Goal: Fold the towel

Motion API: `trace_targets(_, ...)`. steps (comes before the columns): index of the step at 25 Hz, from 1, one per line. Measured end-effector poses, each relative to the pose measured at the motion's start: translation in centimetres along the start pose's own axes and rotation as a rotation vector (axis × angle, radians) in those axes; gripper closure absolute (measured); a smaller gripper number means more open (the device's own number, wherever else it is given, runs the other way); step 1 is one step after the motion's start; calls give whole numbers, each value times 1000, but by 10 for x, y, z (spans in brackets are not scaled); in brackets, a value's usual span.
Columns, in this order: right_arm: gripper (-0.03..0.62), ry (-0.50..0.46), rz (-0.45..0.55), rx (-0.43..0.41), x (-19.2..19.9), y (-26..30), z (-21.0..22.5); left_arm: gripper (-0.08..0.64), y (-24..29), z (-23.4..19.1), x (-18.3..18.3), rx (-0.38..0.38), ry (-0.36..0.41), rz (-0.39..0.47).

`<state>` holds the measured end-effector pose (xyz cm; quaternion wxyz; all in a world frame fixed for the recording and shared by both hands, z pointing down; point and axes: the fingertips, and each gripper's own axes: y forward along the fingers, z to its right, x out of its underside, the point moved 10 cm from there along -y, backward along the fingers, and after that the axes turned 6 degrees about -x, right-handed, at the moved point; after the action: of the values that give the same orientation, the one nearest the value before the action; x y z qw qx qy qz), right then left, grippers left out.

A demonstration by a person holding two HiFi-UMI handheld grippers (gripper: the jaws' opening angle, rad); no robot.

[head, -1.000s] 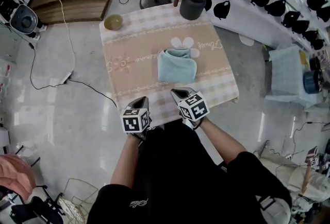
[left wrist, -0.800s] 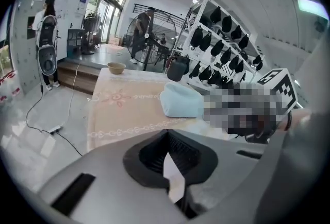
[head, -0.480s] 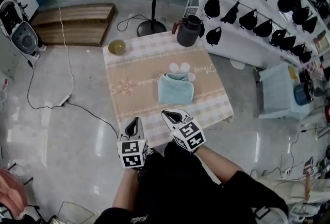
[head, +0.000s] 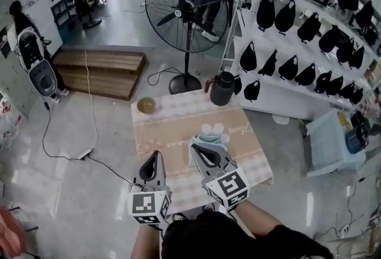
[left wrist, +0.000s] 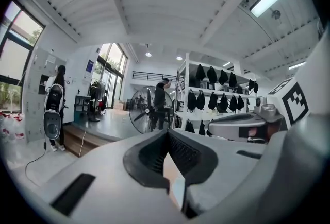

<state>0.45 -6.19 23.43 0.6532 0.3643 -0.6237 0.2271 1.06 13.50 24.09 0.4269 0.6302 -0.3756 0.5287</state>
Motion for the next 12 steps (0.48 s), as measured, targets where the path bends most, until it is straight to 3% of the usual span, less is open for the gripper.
trace_targets(5,591,-50,86,32,-25,-20,22,555,7,7,-34,-19,38,87)
trace_targets(12,591,-57,119,81,-23,-43,50,555,13,38,-31,-14,38,115)
